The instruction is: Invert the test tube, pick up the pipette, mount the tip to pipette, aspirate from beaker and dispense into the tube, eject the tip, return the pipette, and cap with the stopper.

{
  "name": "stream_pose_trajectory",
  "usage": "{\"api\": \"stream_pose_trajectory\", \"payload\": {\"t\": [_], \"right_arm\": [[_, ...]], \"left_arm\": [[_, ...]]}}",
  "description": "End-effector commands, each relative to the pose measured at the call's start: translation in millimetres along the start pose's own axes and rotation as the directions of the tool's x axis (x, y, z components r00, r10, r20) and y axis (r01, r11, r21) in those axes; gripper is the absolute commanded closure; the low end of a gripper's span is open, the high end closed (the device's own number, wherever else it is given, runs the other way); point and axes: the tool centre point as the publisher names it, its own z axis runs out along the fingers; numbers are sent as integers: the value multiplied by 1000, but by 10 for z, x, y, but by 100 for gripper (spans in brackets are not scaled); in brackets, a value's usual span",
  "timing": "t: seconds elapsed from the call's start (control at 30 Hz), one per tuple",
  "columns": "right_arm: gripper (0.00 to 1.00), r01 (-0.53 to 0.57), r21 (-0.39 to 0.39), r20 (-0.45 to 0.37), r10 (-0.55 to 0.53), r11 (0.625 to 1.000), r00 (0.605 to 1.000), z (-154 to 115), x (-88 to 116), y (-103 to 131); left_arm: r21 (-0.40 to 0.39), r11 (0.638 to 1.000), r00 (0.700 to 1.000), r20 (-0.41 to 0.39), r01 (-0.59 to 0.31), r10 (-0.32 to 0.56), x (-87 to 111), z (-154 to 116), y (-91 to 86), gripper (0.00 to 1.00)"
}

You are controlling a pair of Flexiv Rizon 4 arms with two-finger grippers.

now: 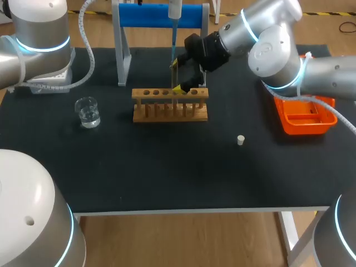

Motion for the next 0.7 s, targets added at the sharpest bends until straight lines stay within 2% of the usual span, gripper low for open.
{"api": "stream_pose_trajectory", "payload": {"t": [0.03,0.7], "right_arm": [[0,0,3,-4,0,1000,1000,-7,-10,2],[0,0,3,-4,0,1000,1000,-7,-10,2]], "left_arm": [[-2,1000,1000,-5,0,0,-19,10,-6,100],[8,1000,1000,-15,4,-4,-87,70,66,100]]}}
